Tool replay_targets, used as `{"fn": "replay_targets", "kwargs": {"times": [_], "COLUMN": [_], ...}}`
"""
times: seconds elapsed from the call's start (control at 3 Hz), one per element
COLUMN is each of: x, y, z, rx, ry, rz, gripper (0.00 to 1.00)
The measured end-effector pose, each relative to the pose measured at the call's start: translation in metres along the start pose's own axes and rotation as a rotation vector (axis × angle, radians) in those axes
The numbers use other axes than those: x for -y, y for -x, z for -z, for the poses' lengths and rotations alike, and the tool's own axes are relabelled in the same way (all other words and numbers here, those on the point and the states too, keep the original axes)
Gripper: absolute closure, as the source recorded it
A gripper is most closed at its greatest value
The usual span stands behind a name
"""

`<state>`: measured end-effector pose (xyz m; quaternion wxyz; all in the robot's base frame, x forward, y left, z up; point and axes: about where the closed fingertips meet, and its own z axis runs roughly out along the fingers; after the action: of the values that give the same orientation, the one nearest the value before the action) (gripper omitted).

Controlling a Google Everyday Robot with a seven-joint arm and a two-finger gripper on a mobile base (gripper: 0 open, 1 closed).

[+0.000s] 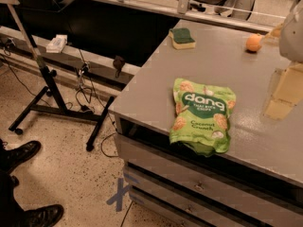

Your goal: Move green rice chip bag near sponge

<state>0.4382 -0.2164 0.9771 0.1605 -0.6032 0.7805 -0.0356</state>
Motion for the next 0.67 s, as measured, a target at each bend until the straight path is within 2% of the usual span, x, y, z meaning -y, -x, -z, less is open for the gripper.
{"fn": "replay_targets", "kwargs": {"times": [0.33,0.67], "x": [0.0,-0.003], "y": [0.001,-0.002], "z": [0.001,-0.011], "rx": [-0.001,-0.014], "ry": [-0.01,-0.007], "rz": [-0.007,-0.086], "gripper": [0.0,0.0]}}
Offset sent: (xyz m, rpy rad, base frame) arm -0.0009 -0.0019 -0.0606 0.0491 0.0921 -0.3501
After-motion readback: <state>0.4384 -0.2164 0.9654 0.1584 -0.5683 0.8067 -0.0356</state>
